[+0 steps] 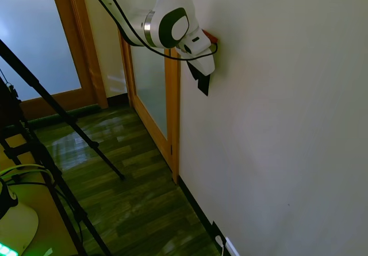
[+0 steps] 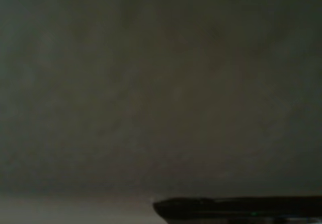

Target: Turn on the light

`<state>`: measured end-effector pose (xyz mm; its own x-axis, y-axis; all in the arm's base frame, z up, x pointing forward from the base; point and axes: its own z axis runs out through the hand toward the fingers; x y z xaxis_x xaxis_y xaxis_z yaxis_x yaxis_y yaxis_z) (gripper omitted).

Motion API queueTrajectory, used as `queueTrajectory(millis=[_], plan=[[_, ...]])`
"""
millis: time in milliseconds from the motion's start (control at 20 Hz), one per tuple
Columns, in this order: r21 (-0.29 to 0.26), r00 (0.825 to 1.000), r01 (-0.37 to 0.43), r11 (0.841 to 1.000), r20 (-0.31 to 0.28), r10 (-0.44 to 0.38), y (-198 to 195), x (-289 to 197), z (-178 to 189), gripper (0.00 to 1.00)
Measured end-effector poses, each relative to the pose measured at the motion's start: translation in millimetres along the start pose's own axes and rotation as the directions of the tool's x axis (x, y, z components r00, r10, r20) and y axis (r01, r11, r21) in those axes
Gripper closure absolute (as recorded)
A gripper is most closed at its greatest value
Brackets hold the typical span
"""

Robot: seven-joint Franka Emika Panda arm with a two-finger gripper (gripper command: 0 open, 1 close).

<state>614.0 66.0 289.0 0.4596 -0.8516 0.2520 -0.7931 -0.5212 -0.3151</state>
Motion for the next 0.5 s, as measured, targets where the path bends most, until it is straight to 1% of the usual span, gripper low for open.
queueTrajectory(millis=[500], plan=[[0.007, 1.000, -0.006, 1.000, -0.003, 0.006, 1.1, 1.8, 1.2, 1.00]])
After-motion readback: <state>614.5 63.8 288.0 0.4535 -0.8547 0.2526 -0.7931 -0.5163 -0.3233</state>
